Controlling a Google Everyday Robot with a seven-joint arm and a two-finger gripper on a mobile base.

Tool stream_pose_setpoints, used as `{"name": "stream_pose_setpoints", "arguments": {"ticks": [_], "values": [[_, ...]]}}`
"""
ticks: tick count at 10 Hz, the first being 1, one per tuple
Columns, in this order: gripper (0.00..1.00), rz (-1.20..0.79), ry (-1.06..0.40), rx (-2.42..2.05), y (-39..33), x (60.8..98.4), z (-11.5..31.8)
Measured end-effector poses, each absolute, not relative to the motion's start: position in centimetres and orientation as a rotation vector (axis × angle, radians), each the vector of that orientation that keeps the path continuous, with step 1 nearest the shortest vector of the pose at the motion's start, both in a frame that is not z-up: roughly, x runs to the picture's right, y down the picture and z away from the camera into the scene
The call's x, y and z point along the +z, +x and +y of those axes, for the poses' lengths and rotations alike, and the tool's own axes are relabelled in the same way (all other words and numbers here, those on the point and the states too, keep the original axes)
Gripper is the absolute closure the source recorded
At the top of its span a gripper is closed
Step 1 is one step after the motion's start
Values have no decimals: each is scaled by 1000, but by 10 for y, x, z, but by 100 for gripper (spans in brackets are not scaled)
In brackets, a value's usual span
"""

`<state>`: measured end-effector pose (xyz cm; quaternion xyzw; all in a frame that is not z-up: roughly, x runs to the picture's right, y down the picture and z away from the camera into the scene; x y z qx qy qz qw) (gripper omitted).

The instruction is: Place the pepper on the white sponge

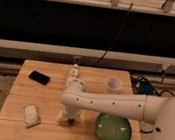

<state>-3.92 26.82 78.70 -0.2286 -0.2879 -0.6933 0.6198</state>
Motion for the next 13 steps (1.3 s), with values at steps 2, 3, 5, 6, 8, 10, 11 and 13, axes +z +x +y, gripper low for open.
{"name": "stream_pose_setpoints", "arguments": {"ticks": [2, 3, 5, 6, 8, 10, 11, 13], "values": [[22, -649, -526, -1594, -39, 795, 263], [29, -643, -528, -1596, -40, 798, 261], [51, -630, -533, -1596, -39, 805, 255], [59, -627, -534, -1597, -39, 808, 253], [81, -625, -539, -1595, -38, 812, 250], [98, -618, -539, -1601, -35, 812, 246], [100, -619, -532, -1621, -43, 806, 244], [100, -607, -518, -1658, -64, 798, 235]]}}
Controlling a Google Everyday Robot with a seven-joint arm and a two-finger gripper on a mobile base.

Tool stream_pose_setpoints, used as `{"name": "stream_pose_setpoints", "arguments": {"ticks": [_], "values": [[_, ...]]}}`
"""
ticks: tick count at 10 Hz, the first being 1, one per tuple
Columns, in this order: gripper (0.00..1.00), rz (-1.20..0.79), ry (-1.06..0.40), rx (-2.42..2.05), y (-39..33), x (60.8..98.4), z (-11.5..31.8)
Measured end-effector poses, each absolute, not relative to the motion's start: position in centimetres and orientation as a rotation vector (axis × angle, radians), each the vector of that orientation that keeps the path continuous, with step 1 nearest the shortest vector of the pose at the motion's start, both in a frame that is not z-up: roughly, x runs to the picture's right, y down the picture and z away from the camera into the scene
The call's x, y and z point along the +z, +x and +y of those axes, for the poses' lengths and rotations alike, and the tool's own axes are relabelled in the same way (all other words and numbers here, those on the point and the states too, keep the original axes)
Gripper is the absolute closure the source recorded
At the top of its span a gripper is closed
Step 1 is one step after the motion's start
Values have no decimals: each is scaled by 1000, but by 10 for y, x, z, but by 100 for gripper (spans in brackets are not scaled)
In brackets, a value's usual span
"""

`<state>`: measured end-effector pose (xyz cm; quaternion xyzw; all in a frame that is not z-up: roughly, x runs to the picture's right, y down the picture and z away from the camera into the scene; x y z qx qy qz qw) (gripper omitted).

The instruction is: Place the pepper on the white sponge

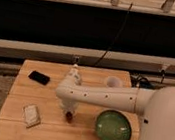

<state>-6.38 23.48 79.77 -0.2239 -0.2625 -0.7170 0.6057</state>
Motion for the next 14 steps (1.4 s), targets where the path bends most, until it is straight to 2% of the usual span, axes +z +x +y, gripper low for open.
{"name": "stream_pose_setpoints", "arguments": {"ticks": [8, 14], "values": [[100, -589, -502, -1739, -109, 779, 213], [100, -598, -507, -1779, -134, 781, 209]]}}
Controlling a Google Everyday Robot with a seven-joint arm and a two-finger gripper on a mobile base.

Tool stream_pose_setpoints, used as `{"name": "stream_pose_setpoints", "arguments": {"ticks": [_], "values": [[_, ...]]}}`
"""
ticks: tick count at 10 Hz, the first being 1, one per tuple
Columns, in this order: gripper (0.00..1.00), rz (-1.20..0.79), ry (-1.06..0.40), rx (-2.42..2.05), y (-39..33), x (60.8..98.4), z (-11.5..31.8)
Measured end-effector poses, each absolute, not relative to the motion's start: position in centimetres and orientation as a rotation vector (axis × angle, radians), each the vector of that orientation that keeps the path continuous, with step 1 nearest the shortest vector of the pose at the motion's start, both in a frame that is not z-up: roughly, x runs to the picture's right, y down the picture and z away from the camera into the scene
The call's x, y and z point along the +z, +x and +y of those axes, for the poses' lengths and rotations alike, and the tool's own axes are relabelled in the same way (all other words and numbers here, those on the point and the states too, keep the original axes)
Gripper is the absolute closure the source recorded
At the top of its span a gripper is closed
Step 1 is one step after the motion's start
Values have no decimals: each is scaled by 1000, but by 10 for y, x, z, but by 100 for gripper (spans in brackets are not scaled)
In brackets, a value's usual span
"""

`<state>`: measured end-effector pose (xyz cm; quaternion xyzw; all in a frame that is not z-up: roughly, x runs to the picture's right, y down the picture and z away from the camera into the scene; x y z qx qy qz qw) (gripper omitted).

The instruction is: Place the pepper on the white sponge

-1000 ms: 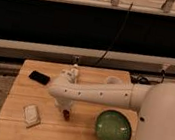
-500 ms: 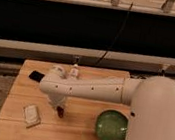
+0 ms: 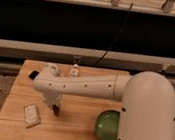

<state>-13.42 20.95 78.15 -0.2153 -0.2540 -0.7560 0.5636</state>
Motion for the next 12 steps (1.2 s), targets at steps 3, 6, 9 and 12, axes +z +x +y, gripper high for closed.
{"name": "stream_pose_setpoints", "arguments": {"ticks": [3, 6, 9, 12], "values": [[100, -604, -509, -1790, -139, 782, 209], [100, -614, -511, -1810, -146, 780, 210], [100, -624, -508, -1833, -154, 779, 210], [100, -633, -503, -1855, -159, 777, 210]]}}
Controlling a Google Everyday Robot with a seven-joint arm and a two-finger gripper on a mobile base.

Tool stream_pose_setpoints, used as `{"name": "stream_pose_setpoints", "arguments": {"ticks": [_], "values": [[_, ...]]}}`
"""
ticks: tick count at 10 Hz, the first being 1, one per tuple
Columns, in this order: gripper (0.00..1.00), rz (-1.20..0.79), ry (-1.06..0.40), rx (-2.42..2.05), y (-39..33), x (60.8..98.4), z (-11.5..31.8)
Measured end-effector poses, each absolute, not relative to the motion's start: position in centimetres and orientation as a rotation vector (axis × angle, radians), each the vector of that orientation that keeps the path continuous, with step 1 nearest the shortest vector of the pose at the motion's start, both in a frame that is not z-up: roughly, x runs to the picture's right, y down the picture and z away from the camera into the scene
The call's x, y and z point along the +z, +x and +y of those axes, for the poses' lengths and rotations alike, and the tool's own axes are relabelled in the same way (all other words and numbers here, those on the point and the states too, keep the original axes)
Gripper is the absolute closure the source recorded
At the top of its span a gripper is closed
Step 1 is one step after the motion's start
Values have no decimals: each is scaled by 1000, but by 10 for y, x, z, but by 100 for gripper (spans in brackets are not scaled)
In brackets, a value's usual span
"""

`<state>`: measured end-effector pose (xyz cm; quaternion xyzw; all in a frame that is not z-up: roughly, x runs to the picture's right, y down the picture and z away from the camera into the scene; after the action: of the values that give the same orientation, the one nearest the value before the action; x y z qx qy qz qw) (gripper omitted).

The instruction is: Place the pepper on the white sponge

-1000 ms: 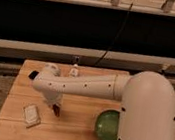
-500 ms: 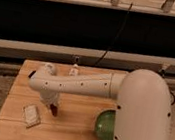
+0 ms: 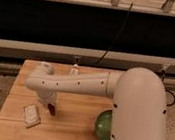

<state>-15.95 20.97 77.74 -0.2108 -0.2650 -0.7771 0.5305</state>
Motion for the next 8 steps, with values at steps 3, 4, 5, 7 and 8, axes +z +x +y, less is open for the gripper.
{"name": "stream_pose_setpoints", "arguments": {"ticks": [3, 4, 5, 7, 8], "values": [[100, -645, -494, -1889, -171, 772, 213], [100, -648, -492, -1899, -173, 770, 213], [100, -651, -491, -1910, -175, 769, 214], [100, -657, -488, -1926, -179, 767, 215], [100, -660, -487, -1935, -182, 765, 216]]}}
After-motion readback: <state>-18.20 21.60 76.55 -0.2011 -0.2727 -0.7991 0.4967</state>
